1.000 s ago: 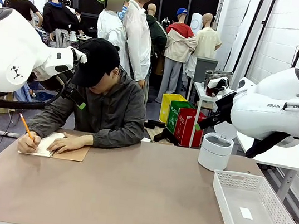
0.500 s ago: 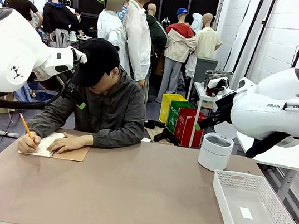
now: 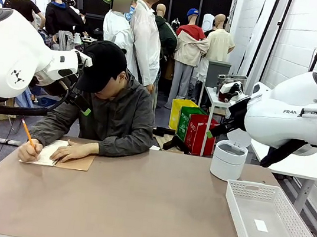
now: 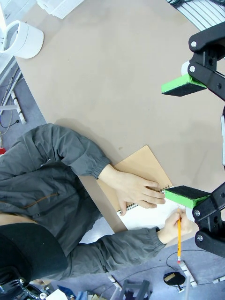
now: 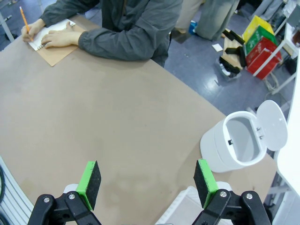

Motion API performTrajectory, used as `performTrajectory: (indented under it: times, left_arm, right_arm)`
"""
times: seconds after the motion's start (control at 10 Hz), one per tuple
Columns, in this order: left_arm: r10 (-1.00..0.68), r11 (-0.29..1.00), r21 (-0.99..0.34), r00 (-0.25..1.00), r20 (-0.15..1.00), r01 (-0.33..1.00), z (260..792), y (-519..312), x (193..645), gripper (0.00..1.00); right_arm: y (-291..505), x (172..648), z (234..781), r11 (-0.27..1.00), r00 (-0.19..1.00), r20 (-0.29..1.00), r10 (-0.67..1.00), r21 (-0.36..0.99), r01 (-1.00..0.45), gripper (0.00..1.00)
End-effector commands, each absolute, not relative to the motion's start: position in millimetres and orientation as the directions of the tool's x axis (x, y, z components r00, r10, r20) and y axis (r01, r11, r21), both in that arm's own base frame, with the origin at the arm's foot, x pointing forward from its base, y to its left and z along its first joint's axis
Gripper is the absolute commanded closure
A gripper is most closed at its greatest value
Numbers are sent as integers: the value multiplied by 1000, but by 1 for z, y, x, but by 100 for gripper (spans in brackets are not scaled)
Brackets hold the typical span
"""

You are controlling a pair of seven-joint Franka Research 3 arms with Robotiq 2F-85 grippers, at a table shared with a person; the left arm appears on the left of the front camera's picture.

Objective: Sort the paper based on its condition.
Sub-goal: If a person hands you a paper, place it in the Organizing basket , and if it's crumpled, put it in the Trash can.

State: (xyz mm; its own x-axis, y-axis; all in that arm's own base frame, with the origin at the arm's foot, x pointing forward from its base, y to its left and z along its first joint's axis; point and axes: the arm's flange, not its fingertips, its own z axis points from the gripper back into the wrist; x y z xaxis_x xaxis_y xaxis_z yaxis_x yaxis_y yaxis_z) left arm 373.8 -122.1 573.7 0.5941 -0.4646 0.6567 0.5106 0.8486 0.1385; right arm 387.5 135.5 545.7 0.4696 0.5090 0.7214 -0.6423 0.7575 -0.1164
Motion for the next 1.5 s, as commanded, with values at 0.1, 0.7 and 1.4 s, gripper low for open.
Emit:
performTrajectory:
  times: [0.1,0.7,1.4]
  left_arm:
    - [-465,848,138,592,659,512,575,-121,374,0]
    - [-465,848,138,592,659,512,575,-121,374,0]
    - [-465,848,138,592,659,512,575,-121,374,0]
  right_arm:
    - [135,388,546,757,470,722,508,-115,-643,0]
    - [135,388,546,757,470,722,508,-115,-643,0]
    - [135,388,546,757,470,722,508,-115,-643,0]
